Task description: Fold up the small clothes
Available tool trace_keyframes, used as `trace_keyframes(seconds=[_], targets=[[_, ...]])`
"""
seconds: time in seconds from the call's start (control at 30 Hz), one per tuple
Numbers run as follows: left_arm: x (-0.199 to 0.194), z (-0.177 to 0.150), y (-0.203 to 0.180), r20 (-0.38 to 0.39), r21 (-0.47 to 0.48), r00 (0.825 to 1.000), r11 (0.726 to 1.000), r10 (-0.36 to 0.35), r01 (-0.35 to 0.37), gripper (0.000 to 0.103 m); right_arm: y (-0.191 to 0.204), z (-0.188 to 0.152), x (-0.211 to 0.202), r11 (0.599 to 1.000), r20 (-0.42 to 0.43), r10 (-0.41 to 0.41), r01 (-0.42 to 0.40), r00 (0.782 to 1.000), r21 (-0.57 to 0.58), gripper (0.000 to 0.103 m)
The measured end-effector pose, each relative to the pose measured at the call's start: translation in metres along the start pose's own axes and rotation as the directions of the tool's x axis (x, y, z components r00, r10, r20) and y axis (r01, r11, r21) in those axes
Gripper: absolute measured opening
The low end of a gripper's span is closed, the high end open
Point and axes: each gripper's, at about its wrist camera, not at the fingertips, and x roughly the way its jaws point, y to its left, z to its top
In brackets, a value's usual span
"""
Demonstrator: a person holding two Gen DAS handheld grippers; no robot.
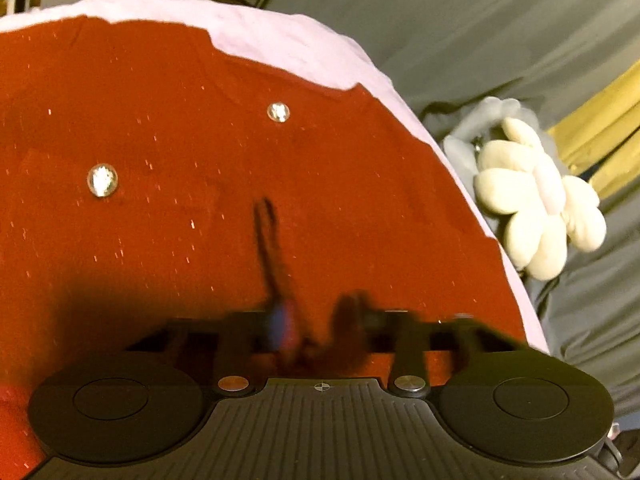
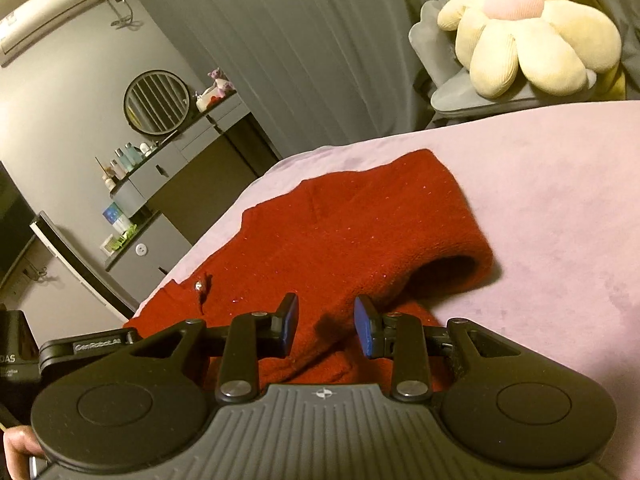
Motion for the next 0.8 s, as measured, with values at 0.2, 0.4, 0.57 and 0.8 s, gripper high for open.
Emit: trace_keyframes(seconds=[0.2, 0.4, 0.57, 0.8], targets=[[-0.042, 0.018, -0.016, 0.121, 0.104, 0.991, 0.994, -0.048, 0.035, 0.013, 0.004, 0.000, 0.002, 0.995, -0.015, 0.092, -0.091, 0.996, 0.036, 0.031], [-0.093, 0.040, -0.002, 0.290, 0.201, 0.953, 0.967, 0.090, -0.153, 0.013, -0.003, 0.000, 0.013, 0.982, -0.023, 0.127, -0.122, 0.992, 0.144, 0.039], [-0.076, 0.037, 0.034, 0.253, 0.176, 0.935, 0.938, 0.250, -0.299, 0.022, -0.004, -0.004, 0.023, 0.977, -0.028, 0.114, -0.107, 0.993, 0.186, 0.039], [-0.059, 0.026, 0.062, 0.196, 0.097, 0.955, 0.965, 0.221, -0.243, 0.026, -0.002, -0.011, 0.038, 0.971, -0.011, 0.116, -0.112, 0.993, 0.210, 0.036]])
